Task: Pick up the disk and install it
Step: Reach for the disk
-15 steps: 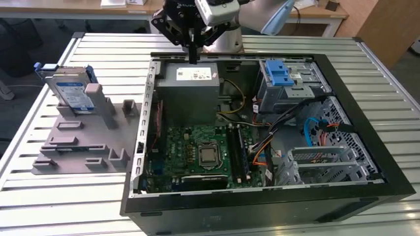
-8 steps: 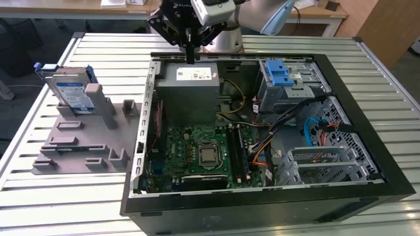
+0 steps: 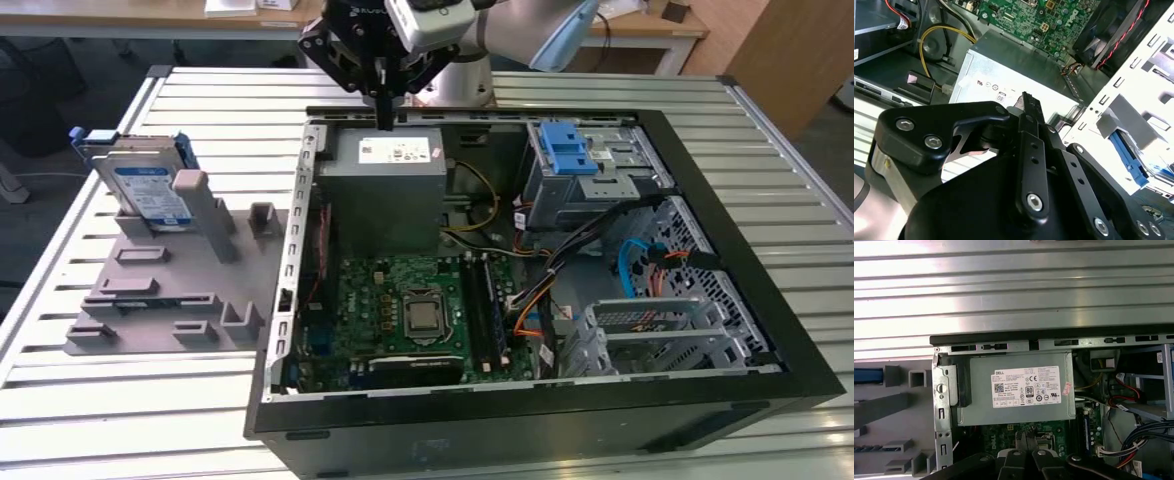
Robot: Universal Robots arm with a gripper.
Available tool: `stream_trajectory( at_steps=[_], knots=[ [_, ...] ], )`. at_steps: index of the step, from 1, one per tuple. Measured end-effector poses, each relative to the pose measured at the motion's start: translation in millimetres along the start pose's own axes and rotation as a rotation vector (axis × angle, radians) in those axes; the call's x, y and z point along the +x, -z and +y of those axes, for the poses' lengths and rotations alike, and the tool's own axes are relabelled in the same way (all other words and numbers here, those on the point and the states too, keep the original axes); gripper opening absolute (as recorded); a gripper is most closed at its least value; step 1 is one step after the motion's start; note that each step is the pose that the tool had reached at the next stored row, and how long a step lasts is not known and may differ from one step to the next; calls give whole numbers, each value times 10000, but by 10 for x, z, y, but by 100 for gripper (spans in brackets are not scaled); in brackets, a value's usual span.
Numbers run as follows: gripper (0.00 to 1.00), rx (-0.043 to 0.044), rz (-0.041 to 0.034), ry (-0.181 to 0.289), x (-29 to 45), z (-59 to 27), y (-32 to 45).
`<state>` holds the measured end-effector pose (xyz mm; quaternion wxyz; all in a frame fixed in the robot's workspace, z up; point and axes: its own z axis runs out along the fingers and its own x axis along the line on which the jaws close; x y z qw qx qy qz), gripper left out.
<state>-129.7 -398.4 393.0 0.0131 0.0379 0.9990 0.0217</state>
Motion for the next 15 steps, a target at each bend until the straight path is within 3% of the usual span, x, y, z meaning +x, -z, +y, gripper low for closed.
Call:
stream_trajectory(
  at_steps=[5,6,15],
  knots=[
    [11,2,1,0,13,4,-1],
    [11,0,0,1,133,11,-11],
    [11,0,0,0,170,13,-13]
  ],
)
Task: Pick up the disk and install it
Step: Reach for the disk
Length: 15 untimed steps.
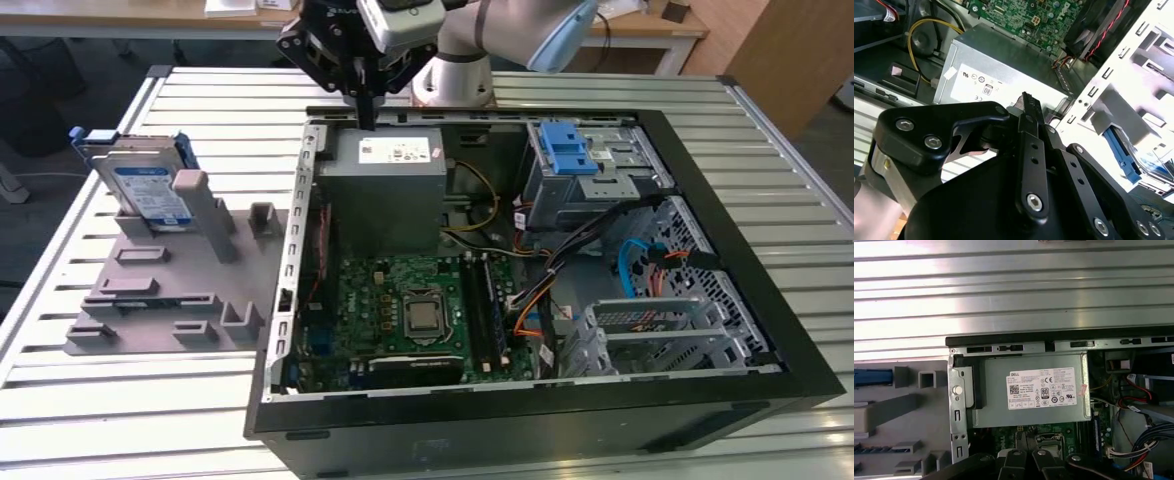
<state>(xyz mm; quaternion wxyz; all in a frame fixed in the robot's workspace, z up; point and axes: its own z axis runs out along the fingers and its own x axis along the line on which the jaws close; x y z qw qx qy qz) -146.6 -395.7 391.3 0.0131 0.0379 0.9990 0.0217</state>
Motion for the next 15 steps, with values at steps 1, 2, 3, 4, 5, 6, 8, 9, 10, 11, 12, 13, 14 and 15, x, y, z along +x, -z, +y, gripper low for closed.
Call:
stream_trajectory(
  at_steps=[1,2,3,4,5,6,8,9,10,11,12,13,14,15],
  knots=[
    [11,1,1,1,2,0,0],
    [11,0,0,0,5,0,-1],
    [11,0,0,1,7,0,-2],
    [11,2,2,1,9,-1,-2],
    [11,1,2,0,13,-1,-3],
    [11,0,1,0,18,-1,-5],
    [11,0,3,0,30,-2,-7],
    [11,0,2,0,36,-3,-8],
    [11,0,2,0,42,-3,-8],
    [11,0,3,0,48,-3,-9],
    [11,0,2,0,54,-4,-10],
    [11,1,3,0,59,-4,-11],
    [11,1,3,0,64,-5,-12],
    [11,1,3,0,70,-5,-13]
  ],
)
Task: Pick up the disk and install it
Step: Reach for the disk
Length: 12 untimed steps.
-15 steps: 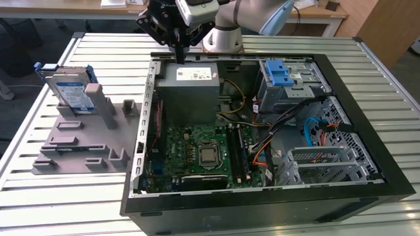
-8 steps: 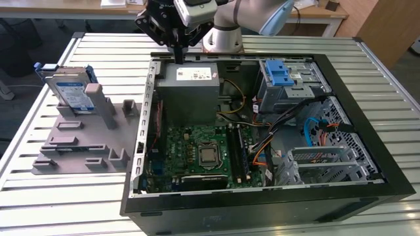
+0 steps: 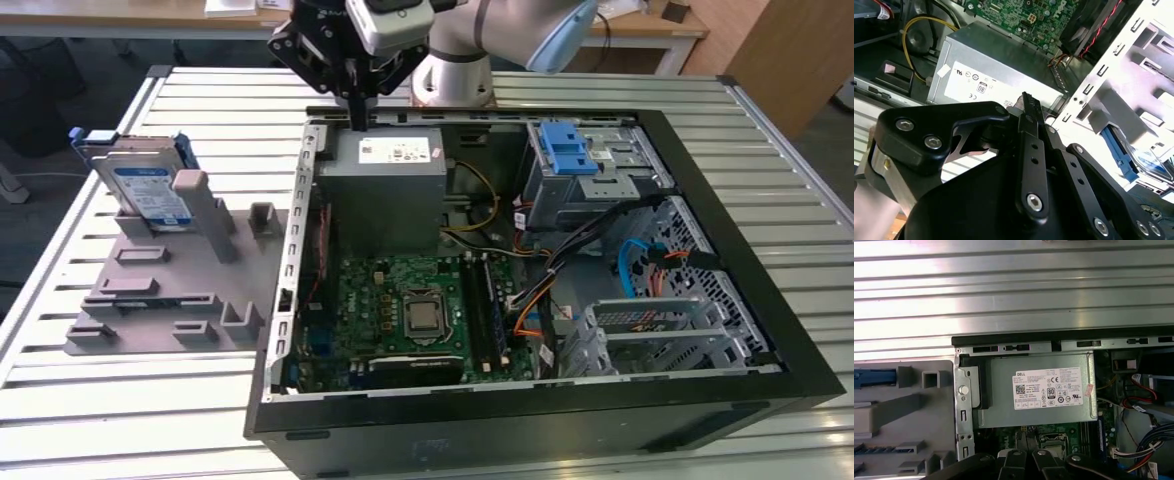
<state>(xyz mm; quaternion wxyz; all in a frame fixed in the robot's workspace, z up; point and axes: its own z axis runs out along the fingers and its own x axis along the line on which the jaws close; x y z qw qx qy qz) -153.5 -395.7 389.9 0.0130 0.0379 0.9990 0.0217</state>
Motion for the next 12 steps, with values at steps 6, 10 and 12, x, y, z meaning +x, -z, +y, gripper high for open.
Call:
stream_trajectory(
  at_steps=[6,10,12],
  knots=[
    [11,0,0,1,43,-4,-3],
    [11,-1,-1,0,84,-6,-5],
    [11,0,0,0,98,-8,-5]
  ],
)
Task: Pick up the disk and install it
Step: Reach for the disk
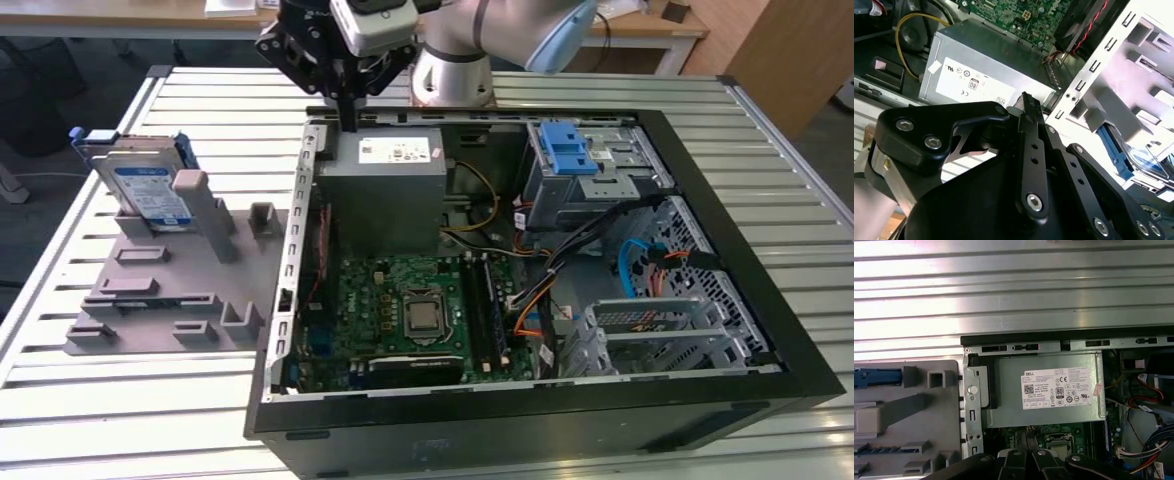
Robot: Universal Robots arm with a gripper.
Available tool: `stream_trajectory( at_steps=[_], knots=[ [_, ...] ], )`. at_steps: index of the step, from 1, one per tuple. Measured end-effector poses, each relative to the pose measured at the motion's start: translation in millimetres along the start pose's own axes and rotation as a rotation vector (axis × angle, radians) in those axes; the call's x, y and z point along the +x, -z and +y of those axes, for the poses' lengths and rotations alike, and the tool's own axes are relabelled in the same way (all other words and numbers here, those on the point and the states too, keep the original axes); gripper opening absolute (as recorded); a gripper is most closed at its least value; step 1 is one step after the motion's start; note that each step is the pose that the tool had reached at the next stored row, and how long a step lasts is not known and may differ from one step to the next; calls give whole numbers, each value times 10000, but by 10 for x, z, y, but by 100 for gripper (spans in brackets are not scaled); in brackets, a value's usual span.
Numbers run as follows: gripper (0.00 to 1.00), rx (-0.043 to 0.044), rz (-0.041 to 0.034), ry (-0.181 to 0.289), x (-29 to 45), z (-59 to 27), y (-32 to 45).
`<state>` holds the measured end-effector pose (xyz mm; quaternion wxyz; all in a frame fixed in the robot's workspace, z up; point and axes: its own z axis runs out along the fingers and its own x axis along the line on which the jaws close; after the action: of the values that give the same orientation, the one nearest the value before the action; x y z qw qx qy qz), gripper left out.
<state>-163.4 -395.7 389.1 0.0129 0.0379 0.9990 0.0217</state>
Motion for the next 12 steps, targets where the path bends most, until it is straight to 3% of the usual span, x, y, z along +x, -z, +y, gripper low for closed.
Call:
stream_trajectory(
  at_steps=[12],
  knots=[
    [11,6,103,-5,95,-7,-4]
  ],
)
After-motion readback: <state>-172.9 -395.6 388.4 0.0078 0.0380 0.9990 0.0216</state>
